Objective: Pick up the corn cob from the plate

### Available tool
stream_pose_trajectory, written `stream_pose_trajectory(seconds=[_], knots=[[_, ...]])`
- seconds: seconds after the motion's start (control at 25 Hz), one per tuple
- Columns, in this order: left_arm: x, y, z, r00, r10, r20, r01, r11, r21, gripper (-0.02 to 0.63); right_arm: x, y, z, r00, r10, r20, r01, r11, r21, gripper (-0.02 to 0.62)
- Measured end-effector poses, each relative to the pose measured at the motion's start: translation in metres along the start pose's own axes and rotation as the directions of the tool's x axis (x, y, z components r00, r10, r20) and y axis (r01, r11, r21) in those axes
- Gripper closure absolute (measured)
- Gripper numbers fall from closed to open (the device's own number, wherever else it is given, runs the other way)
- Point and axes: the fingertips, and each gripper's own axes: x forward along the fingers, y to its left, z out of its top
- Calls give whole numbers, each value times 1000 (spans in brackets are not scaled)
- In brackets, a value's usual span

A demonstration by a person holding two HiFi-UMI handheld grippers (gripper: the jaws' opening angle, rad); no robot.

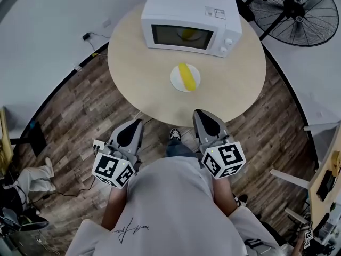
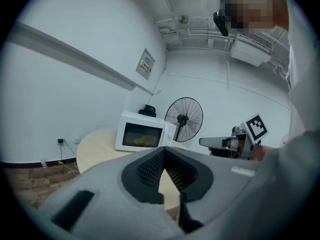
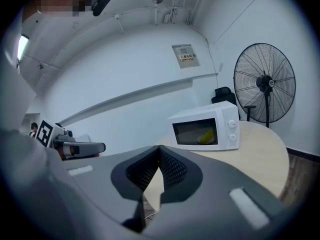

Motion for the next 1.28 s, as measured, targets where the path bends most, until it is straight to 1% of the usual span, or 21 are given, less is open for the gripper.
stream_pose_trajectory(seconds=[0.08, 0.44, 0.64, 0.72, 0.84, 1.04, 1.16, 1.28], knots=[[11, 1, 4, 1000, -6, 1, 6, 1000, 2, 607, 10, -8, 4, 1000, 8, -4, -8, 1000, -2, 583], [60, 15, 17, 1000, 9, -16, -8, 1000, 24, 607, 43, -49, 21, 1000, 13, -19, -13, 1000, -8, 583], [83, 20, 20, 1000, 23, -13, -22, 999, 38, 607, 53, -71, 32, 1000, 24, -19, -24, 999, -21, 583], [87, 24, 20, 999, 35, -9, -35, 999, 23, 607, 57, -78, 35, 999, 24, -26, -25, 999, -37, 583], [88, 29, 27, 998, 61, 33, -60, 998, -33, 607, 61, -86, 33, 999, 10, -50, -13, 998, -57, 583], [98, 25, 29, 997, 66, 42, -65, 998, -27, 607, 66, -89, 25, 997, 18, -76, -23, 998, -59, 583], [96, 25, 28, 996, 82, 44, -81, 996, -29, 607, 71, -90, 20, 995, 11, -95, -16, 998, -60, 583], [93, 23, 29, 995, 91, 48, -90, 996, -15, 607, 74, -92, 17, 994, 5, -106, -12, 998, -58, 583]])
